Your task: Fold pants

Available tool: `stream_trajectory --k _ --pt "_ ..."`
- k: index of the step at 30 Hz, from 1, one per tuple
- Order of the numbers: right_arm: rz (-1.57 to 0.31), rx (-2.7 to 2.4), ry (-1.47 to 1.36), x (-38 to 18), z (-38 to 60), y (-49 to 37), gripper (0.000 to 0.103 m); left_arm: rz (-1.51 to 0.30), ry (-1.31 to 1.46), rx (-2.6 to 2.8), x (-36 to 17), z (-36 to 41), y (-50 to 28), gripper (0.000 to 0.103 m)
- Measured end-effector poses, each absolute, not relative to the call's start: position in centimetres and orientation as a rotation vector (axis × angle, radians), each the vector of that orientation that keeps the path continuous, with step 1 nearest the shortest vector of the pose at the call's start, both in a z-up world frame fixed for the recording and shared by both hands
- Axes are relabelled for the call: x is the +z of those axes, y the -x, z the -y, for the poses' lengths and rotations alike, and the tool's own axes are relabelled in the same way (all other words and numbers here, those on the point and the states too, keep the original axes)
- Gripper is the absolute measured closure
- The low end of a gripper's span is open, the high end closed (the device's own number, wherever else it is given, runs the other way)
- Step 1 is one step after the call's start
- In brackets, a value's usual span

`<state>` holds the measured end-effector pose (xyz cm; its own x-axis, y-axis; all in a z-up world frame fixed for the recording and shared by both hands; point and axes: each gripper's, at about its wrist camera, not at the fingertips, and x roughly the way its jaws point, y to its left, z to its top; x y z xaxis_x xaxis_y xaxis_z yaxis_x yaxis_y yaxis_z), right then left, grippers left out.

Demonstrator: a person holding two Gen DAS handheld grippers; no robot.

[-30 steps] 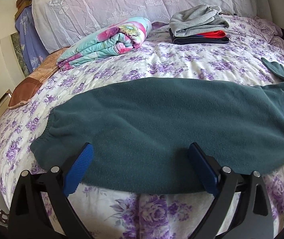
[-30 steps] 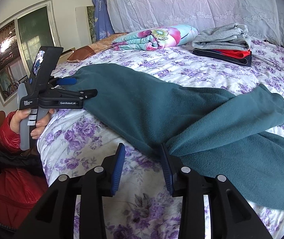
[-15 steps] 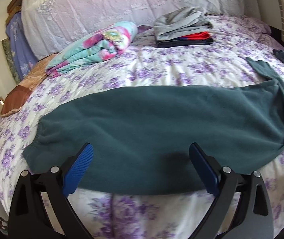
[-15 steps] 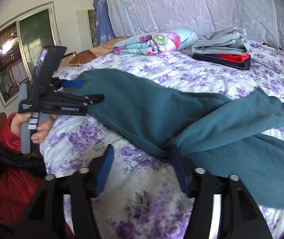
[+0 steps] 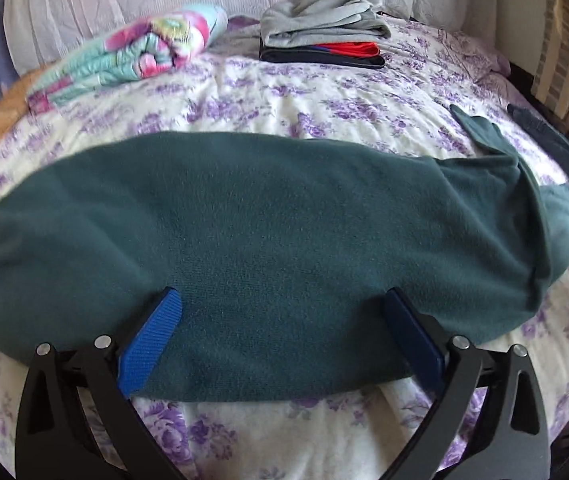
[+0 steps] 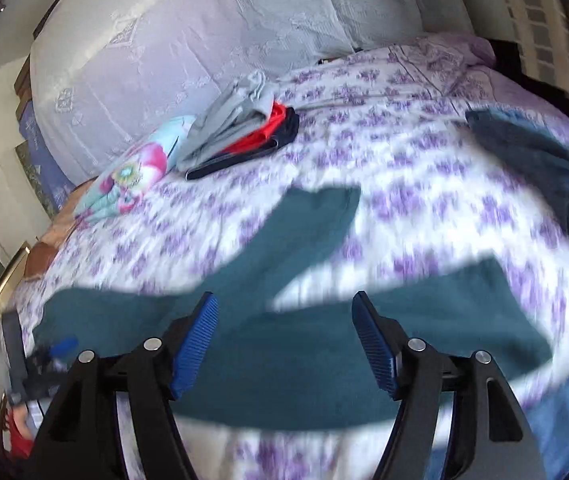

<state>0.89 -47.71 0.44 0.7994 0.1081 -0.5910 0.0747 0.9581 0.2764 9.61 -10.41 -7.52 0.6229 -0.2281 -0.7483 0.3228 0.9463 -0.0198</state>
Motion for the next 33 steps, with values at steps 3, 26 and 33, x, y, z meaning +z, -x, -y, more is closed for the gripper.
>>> stream_trajectory --k 3,26,33 --pt "-0.704 0.029 -0.193 1.8 46.0 -6.1 0.033 -0.829 -0.145 -0.305 -7.6 10.9 -9.3 0.005" --pt "-0.863 -0.163 -0.277 -1.8 47.2 -19.7 0.099 -0.82 -0.095 -0.351 -7.5 10.0 -9.0 0.005" --pt "-0.614 -0.054 -0.546 2.9 54.0 -6.6 0.099 -0.821 -0.095 -0.351 -7.5 10.0 -9.0 0.005"
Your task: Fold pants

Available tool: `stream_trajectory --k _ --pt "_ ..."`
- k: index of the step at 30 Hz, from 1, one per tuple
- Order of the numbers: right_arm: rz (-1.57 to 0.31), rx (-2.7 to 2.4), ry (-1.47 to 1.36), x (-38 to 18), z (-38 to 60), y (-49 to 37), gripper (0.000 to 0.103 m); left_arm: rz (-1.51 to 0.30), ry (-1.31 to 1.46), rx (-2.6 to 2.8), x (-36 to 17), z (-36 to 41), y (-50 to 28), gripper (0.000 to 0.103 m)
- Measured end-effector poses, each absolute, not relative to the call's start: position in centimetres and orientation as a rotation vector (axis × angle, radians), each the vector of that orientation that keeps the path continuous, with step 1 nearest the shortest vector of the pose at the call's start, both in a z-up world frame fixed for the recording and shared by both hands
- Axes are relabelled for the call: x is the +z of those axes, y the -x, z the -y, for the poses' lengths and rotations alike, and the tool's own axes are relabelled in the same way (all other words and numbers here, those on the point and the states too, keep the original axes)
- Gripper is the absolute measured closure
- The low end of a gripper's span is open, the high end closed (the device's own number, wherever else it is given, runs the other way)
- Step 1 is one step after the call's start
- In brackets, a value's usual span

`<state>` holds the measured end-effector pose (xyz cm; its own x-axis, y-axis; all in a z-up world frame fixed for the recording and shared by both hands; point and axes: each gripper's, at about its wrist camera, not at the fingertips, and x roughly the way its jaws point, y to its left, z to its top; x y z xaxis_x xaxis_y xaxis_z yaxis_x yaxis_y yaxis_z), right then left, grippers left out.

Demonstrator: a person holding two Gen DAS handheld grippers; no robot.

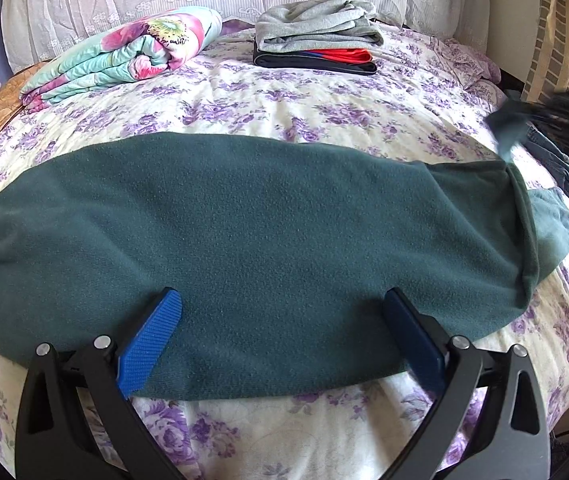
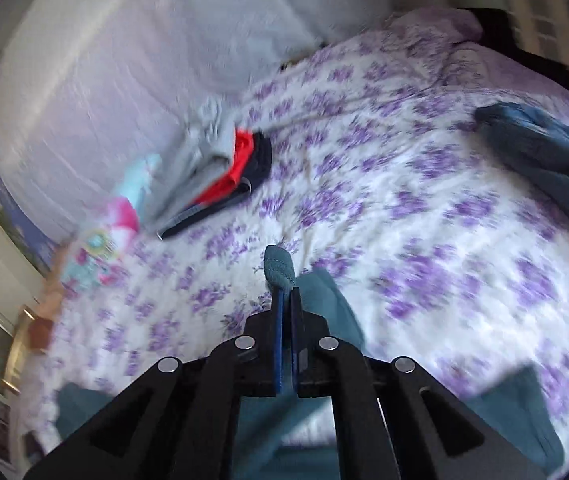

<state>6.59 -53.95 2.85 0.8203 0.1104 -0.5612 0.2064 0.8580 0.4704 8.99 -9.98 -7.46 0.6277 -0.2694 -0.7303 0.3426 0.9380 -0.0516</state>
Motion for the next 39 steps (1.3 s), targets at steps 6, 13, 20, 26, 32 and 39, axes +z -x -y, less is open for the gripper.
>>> stream_trajectory --k 6,13,20,26,32,39 --pt "-0.591 -0.109 -0.734 -1.7 60.5 5.5 0.099 -0.822 -0.099 -0.349 -7.5 10.0 -9.0 0.005" --pt "-0.566 -0.118 -0.805 -4.7 61.7 8.9 0.079 -0.824 -0.118 -0.335 -7.5 10.2 -8.9 0.005" --pt "-0.471 -0.06 -0.629 -1.3 57.2 8.7 0.072 -0.826 -0.135 -0.324 -7.6 10.4 -8.9 0.004" --pt "-0.666 0.023 -0.611 -3.8 55.2 3.1 0.065 -0.823 -0.139 -0.318 -7.6 10.5 -8.9 0.004" --pt "-0.71 -0.05 -0.627 -4.9 55.5 2.4 0.064 -0.784 -0.167 -0.256 -7.3 10.7 -8.4 0.004" --pt "-0.717 -0.035 -0.468 -3.2 52.6 2.9 0.047 -0.726 -0.188 -0.119 -6.8 10.4 -8.0 0.004"
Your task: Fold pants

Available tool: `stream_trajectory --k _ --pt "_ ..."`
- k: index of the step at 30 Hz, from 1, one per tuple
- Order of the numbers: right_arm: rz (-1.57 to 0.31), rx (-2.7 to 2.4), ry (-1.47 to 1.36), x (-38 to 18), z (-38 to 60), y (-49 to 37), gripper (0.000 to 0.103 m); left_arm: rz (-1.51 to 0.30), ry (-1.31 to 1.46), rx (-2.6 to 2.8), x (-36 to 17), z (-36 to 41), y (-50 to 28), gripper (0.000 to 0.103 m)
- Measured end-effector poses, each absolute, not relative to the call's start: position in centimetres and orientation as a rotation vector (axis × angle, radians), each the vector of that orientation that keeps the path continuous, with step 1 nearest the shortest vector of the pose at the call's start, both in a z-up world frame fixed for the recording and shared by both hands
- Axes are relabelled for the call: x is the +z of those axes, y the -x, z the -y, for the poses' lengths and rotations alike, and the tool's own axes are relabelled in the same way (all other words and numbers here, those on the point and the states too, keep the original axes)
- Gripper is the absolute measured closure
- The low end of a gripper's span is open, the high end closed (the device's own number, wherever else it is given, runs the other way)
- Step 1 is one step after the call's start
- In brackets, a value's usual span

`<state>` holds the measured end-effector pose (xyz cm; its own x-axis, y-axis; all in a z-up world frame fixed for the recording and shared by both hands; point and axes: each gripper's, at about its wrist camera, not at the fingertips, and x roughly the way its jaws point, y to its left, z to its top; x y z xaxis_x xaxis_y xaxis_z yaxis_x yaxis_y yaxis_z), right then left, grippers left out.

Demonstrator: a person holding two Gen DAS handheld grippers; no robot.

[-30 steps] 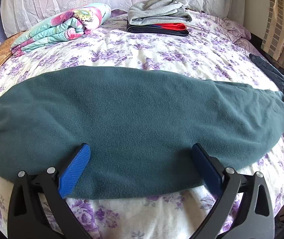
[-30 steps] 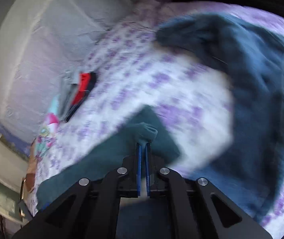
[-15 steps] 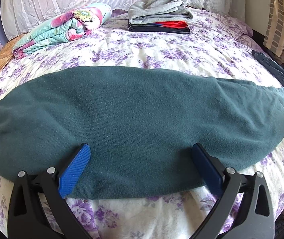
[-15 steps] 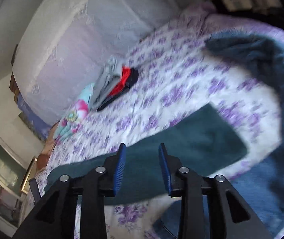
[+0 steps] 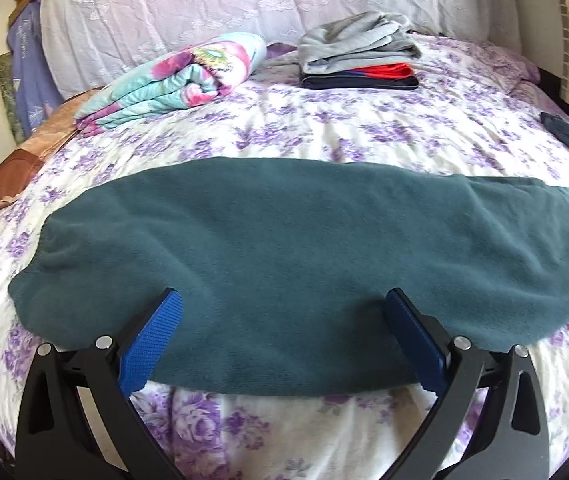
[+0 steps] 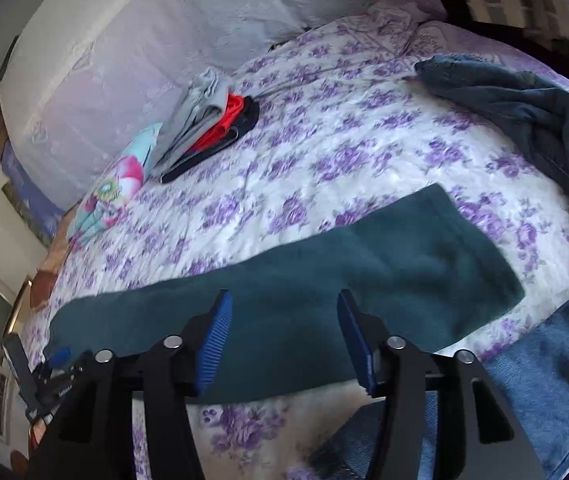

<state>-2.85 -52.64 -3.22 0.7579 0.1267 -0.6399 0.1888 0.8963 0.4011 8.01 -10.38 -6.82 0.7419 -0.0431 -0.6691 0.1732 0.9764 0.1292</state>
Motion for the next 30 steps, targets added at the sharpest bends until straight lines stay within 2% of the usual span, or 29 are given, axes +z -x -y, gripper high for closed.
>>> stream_trajectory --k 3,8,13,16,18,23,26,30 --pt "-0.779 -0.054 -0.478 -5.5 53.0 1.7 0.047 -0.739 -0.191 -0.102 -6.9 10.2 -8.2 0.004" --pt "-0.738 -0.026 -0.506 -4.0 52.5 3.7 0.045 -0.749 -0.194 -0.099 -7.0 10.2 -8.3 0.004" --pt "-0.798 0.052 -0.535 -4.5 51.5 6.3 0.039 -0.746 -0.204 -0.095 -7.0 10.3 -8.4 0.004" --pt "-0.805 0.038 -0.514 -5.1 51.4 6.6 0.04 -0.752 -0.182 -0.117 -6.9 9.9 -8.4 0.004" --pt "-0.788 0.0 -0.51 -3.9 50.8 6.4 0.039 -0.758 -0.149 -0.141 -6.7 9.5 -8.5 0.004" --pt "-0.718 0.362 -0.258 2.1 41.2 1.0 0.039 -0.756 -0.139 -0.164 -6.8 9.6 -8.4 0.004" --pt "-0.787 0.498 -0.203 2.1 35.5 -6.0 0.044 -0.755 -0.16 -0.161 -6.9 10.0 -8.2 0.004" --pt "-0.945 0.559 -0.184 -1.1 29.9 -14.9 0.067 -0.785 -0.139 -0.18 -7.2 9.6 -8.5 0.004"
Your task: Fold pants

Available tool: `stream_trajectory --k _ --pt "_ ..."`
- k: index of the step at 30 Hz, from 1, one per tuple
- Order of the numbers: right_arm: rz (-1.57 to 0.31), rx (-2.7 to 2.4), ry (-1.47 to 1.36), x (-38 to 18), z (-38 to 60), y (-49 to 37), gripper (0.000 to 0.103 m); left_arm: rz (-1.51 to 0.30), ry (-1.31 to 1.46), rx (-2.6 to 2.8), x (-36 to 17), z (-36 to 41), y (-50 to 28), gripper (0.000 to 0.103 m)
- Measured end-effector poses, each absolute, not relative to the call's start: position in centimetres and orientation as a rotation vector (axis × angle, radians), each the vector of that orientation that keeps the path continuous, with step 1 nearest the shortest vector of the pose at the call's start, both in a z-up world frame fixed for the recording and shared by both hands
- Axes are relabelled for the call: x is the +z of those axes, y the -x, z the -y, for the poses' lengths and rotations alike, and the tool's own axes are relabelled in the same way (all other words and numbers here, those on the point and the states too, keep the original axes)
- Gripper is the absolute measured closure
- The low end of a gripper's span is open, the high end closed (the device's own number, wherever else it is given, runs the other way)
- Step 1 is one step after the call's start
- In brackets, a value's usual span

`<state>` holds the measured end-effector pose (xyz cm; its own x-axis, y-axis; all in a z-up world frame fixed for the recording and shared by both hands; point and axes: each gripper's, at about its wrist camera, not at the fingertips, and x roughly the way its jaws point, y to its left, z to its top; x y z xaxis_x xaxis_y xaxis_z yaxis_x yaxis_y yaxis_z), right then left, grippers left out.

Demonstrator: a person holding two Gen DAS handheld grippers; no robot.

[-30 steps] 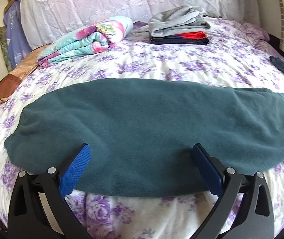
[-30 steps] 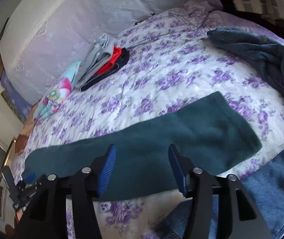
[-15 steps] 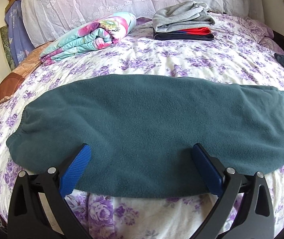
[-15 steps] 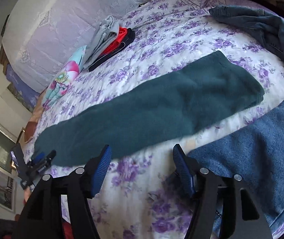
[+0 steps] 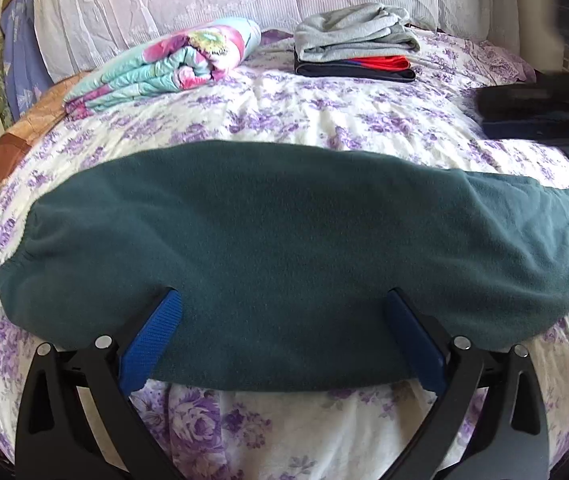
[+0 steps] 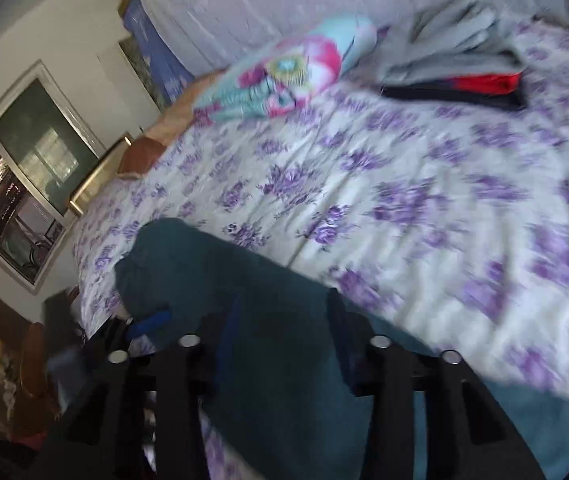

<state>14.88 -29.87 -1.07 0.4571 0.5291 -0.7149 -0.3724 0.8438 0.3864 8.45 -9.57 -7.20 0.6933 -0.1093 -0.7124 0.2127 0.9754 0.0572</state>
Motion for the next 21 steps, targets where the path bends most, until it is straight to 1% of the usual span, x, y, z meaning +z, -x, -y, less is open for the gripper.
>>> stream_trajectory --k 1,3,4,6,8,11,14,18,21 --pt "-0.979 0.544 -0.179 -2.1 28.9 -16.9 0.073 -0.793 -0.128 -0.189 -7.3 9.4 -8.6 0.004" --pt "-1.014 0.53 -0.178 -3.2 28.0 -18.5 0.08 -0.802 -0.115 -0.198 -7.3 9.2 -8.7 0.004" --pt "-1.038 0.545 -0.201 -3.9 27.7 -19.0 0.082 -0.803 -0.114 -0.2 -7.4 9.2 -8.7 0.004" --pt "-1.055 0.578 -0.166 -4.5 26.8 -18.0 0.082 -0.804 -0.115 -0.202 -7.4 9.3 -8.6 0.004" --pt "-1.049 0.586 -0.065 -4.8 25.3 -16.1 0.082 -0.804 -0.112 -0.207 -7.4 9.3 -8.6 0.004" --pt "-1.008 0.564 0.042 -4.9 23.9 -14.2 0.082 -0.807 -0.101 -0.214 -7.4 9.2 -8.7 0.004" --pt "-0.973 0.54 0.108 -4.5 23.3 -14.2 0.079 -0.805 -0.096 -0.218 -7.4 9.1 -8.6 0.005" --pt "-0.987 0.566 0.068 -4.6 23.1 -15.2 0.078 -0.805 -0.094 -0.22 -7.4 9.0 -8.7 0.005" --pt "-0.989 0.615 0.053 -5.0 22.5 -15.3 0.058 -0.806 -0.09 -0.223 -7.4 9.0 -8.7 0.005"
